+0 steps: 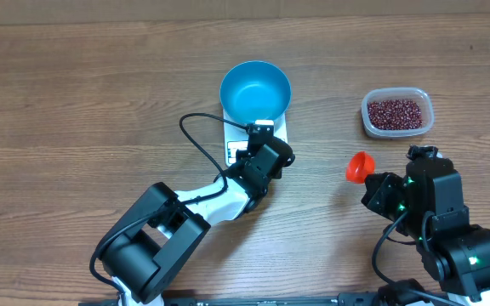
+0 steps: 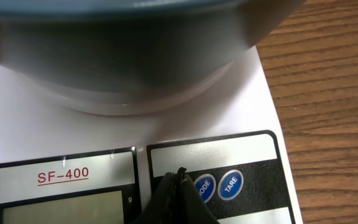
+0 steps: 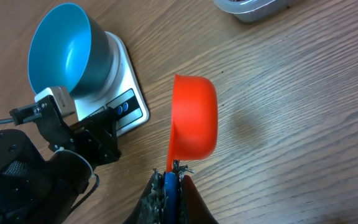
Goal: Scoop item into bowl and weigh 150g on scale
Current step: 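Press the scale's red power button with the left gripper tip, then retract the left gripper back from the scale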
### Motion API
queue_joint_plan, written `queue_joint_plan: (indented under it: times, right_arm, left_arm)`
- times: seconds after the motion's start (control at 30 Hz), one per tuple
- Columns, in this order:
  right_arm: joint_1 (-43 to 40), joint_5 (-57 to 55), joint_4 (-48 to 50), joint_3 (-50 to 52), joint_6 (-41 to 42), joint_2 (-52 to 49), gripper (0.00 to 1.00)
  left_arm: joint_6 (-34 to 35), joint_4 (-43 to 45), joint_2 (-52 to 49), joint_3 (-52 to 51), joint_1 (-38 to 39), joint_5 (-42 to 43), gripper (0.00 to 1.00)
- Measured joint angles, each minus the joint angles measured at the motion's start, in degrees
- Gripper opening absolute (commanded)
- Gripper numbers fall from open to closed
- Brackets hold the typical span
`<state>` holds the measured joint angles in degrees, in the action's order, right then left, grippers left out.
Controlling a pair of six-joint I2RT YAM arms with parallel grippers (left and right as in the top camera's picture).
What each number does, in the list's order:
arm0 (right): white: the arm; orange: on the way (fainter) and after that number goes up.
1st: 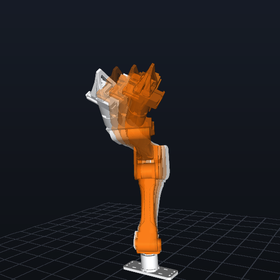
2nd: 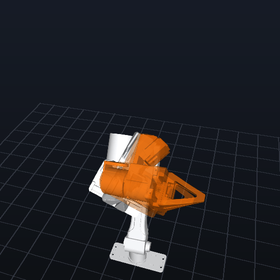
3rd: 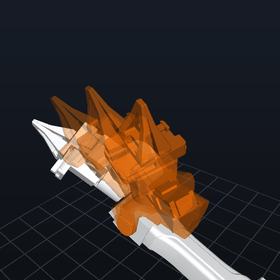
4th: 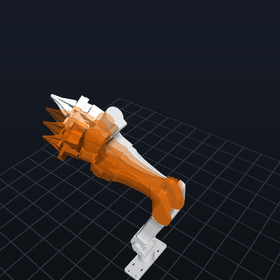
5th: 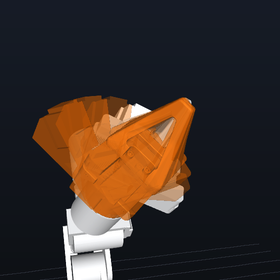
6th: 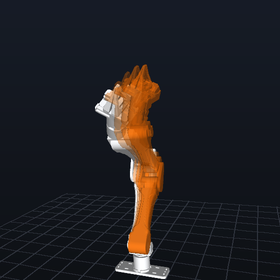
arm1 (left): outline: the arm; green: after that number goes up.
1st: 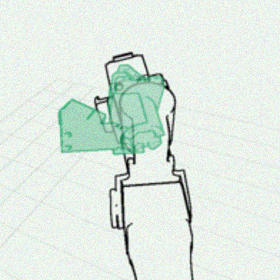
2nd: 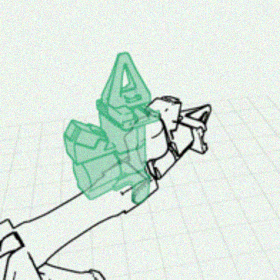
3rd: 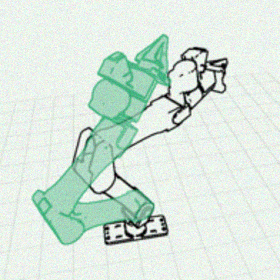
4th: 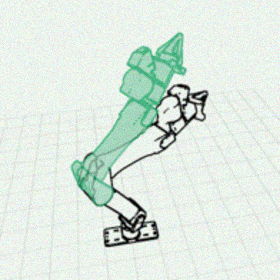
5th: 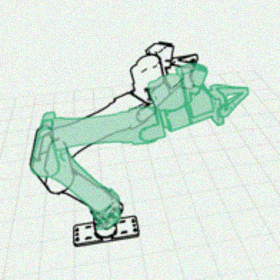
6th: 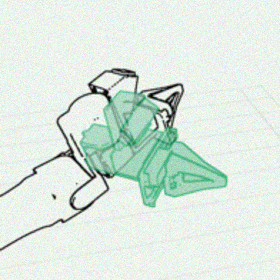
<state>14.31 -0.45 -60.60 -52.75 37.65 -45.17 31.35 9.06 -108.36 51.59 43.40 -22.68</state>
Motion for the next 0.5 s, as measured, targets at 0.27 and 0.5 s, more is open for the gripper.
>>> queue_joint_plan:
  times: [0.27,0.5]
  right_arm:
    - [0.0,-0.02,0.0,0.0,0.0,0.0,0.04]
    - [0.0,-0.02,0.02,0.0,0.02,0.0,0.04]
  left_arm:
    - [-0.09,-0.28,-0.04,0.17,0.0,-0.02,0.04]
    - [-0.26,-7.61,2.67,0.31,0.24,0.48,0.04]
